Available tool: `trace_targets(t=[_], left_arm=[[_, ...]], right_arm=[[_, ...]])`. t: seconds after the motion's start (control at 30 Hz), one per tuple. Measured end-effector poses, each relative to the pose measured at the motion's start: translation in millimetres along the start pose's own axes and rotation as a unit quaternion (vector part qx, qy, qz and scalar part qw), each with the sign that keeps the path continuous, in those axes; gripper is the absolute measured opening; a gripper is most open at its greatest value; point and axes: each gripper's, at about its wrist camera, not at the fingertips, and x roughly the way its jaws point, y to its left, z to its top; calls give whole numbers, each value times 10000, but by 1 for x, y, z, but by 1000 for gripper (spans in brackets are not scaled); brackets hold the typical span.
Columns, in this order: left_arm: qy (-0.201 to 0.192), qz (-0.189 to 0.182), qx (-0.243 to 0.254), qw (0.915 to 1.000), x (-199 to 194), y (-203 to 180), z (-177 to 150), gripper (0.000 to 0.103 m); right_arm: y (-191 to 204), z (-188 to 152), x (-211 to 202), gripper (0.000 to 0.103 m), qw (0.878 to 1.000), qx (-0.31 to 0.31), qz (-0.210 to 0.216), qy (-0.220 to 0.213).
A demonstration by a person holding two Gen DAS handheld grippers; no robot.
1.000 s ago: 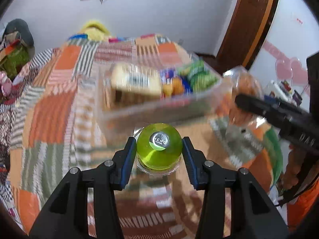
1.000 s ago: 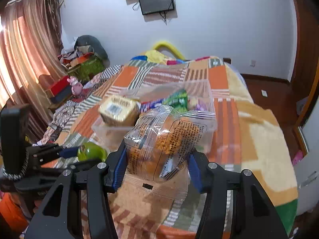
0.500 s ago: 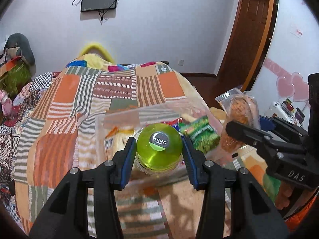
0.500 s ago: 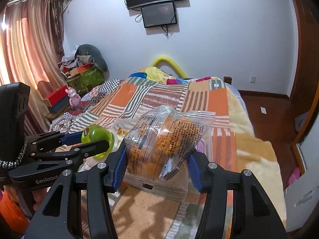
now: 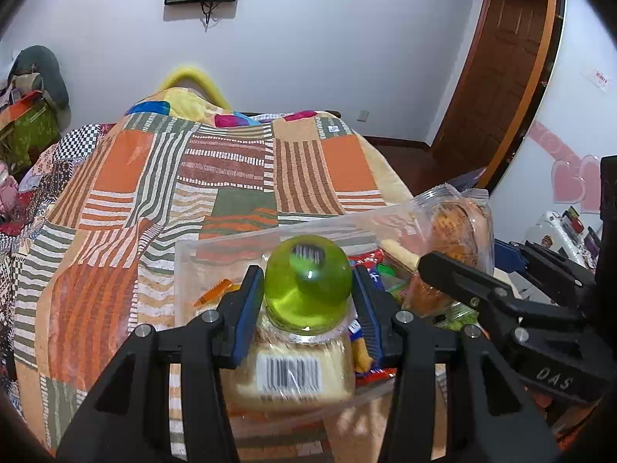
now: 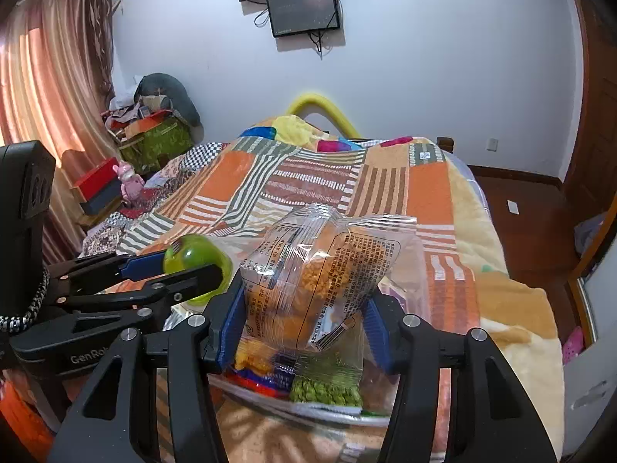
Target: Organize snacks
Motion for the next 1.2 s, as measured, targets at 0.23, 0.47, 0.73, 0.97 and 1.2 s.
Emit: trace_targets(t=[0.23, 0.47, 0.73, 0.97, 1.2], left_arm=[[-122, 139, 112, 9998, -2, 0, 1, 46], [-256, 138, 49, 9996, -23, 4, -5, 46], [-798, 162, -19, 9967, -85, 0, -6, 46], [-1535, 238, 57, 9878, -169, -17, -7, 46], [-2129, 343, 242, 9762, -242, -39, -22, 56]], right_arm=[[1, -3, 8, 54, 9998, -56, -76, 146], [-1, -3, -3, 63, 9999, -19, -91, 82], [9, 6, -46, 63, 9991, -116, -153, -382], [24, 15, -115, 63, 9938, -239, -166, -1074], [39, 15, -182, 63, 9840, -267, -129, -1759]])
